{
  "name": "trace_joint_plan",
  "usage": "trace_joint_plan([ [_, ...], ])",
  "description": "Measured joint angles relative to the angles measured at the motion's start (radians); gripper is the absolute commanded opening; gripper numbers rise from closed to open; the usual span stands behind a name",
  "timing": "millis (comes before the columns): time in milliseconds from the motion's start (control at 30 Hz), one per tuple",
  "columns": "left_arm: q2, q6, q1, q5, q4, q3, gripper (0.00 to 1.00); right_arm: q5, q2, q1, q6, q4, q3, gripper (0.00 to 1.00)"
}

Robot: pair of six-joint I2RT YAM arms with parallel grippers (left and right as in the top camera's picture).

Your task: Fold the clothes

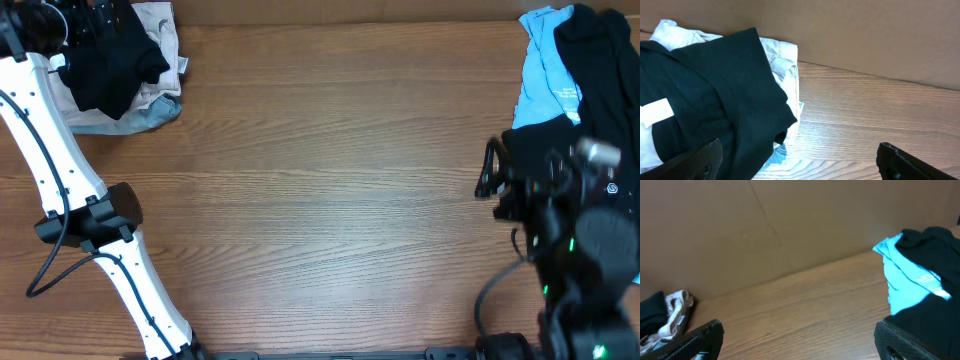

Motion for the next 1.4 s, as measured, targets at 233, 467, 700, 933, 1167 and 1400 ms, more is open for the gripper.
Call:
trace_joint_plan([
  [233, 0.0, 0.0, 0.0, 0.0, 0.0, 0.0, 1.0, 0.001, -0.331, -0.034, 0.0, 0.257, -0.401, 1.0],
  [467, 0.0, 0.0, 0.0, 0.0, 0.0, 0.0, 1.0, 0.0, -0.496, -0.039, 0.0, 0.516, -0.69, 1.0],
  [700, 0.0, 0.0, 0.0, 0.0, 0.0, 0.0, 1.0, -0.019, -0.575, -0.04, -0.001, 0.479, -0.804, 1.0],
  [933, 0.0, 0.0, 0.0, 0.0, 0.0, 0.0, 1.0, -0.055, -0.588, -0.04, -0.054, 0.402, -0.804, 1.0],
  [1167, 0.0, 0.0, 0.0, 0.0, 0.0, 0.0, 1.0, -0.077, -0.588, -0.04, -0.087, 0.403, -0.804, 1.0],
  [1400, 0.0, 0.0, 0.0, 0.0, 0.0, 0.0, 1.0, -0.079, -0.588, -0.04, -0.097, 0.402, -0.804, 1.0],
])
